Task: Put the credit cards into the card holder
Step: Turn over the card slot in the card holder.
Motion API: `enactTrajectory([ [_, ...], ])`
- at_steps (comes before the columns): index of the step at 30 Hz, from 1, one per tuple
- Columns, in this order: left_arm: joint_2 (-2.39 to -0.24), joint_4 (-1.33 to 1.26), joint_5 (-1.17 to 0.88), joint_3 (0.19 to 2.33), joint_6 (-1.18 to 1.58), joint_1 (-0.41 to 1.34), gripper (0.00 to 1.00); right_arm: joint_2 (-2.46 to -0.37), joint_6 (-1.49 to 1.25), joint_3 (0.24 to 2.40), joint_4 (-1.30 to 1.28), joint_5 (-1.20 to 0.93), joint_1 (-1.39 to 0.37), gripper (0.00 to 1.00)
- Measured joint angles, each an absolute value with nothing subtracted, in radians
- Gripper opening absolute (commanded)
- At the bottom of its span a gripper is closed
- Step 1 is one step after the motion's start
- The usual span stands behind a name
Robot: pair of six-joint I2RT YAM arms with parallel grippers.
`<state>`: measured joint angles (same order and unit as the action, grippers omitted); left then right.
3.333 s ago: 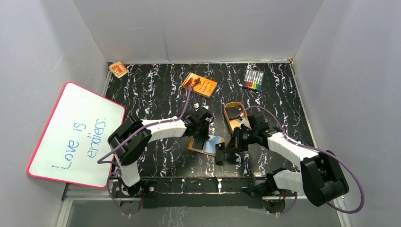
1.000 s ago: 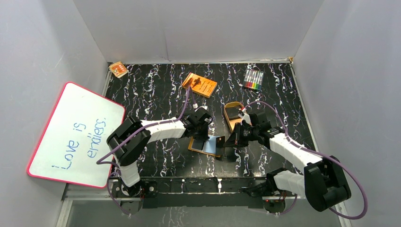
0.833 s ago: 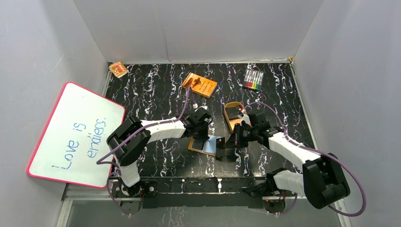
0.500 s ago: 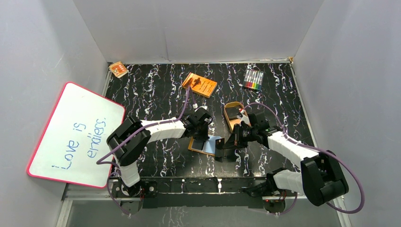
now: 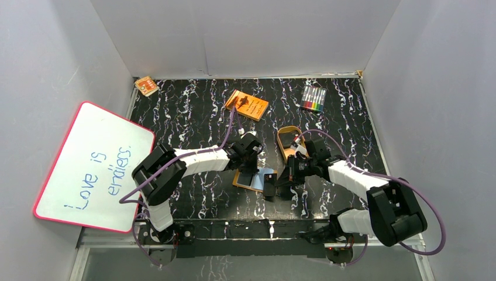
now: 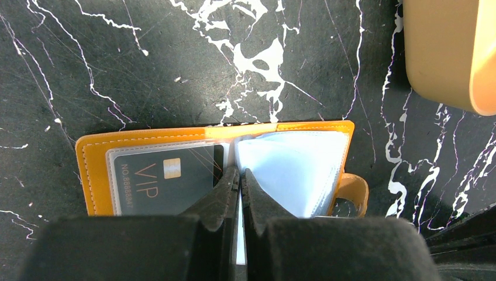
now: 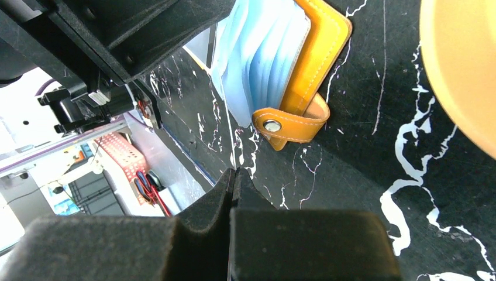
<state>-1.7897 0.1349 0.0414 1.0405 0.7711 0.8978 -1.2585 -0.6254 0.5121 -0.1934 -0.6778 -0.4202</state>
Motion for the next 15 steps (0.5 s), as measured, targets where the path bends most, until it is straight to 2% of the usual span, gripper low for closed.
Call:
enactTrajectory([
  [4,-1.789,0.136,0.042,1.04,0.771,0.898,0.28,-1.279,-0.625,0.512,-0.18,-0.688,-0.42,0.0],
  [7,-1.784,0.133,0.034,1.042,0.78,0.899,0.4,-1.298,-0.625,0.512,-0.175,-0.692,-0.42,0.0],
  [11,-1.774,0.141,0.034,1.043,0.78,0.903,0.48,-1.321,-0.625,0.512,-0.172,-0.691,-0.42,0.0],
  [15,-1.768,0.16,0.035,1.045,0.778,0.903,0.52,-1.336,-0.625,0.513,-0.165,-0.691,-0.421,0.0],
])
